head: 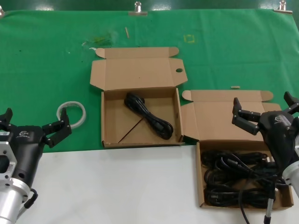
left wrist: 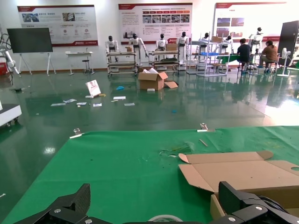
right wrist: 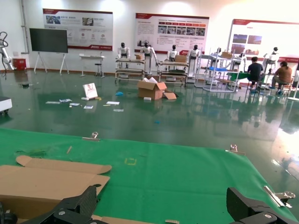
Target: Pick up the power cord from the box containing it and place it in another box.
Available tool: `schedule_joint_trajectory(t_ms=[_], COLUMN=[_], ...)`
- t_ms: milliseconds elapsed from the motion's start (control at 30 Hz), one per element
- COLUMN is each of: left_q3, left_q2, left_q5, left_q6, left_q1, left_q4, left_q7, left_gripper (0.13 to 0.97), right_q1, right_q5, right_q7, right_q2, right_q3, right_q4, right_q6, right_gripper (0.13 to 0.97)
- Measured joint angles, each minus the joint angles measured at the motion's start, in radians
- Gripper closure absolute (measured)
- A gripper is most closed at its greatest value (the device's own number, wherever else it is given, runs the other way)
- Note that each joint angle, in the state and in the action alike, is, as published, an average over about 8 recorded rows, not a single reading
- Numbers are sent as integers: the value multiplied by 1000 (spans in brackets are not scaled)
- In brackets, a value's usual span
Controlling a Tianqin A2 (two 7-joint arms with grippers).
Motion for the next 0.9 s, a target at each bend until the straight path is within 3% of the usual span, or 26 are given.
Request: schedule_joint_trajectory(t_ms=[900], left_q3=[0], left_q2=[0], left_q5=[0], left_q6=[0], left_q1=[0], left_q4=[0], left_q7=[0], left_gripper=[132], right_q1=[0], right_q5=[0], right_q7=[0], right_q2=[0], right_q3=[0], right_q4=[0], right_q6=[0], right_gripper=[129])
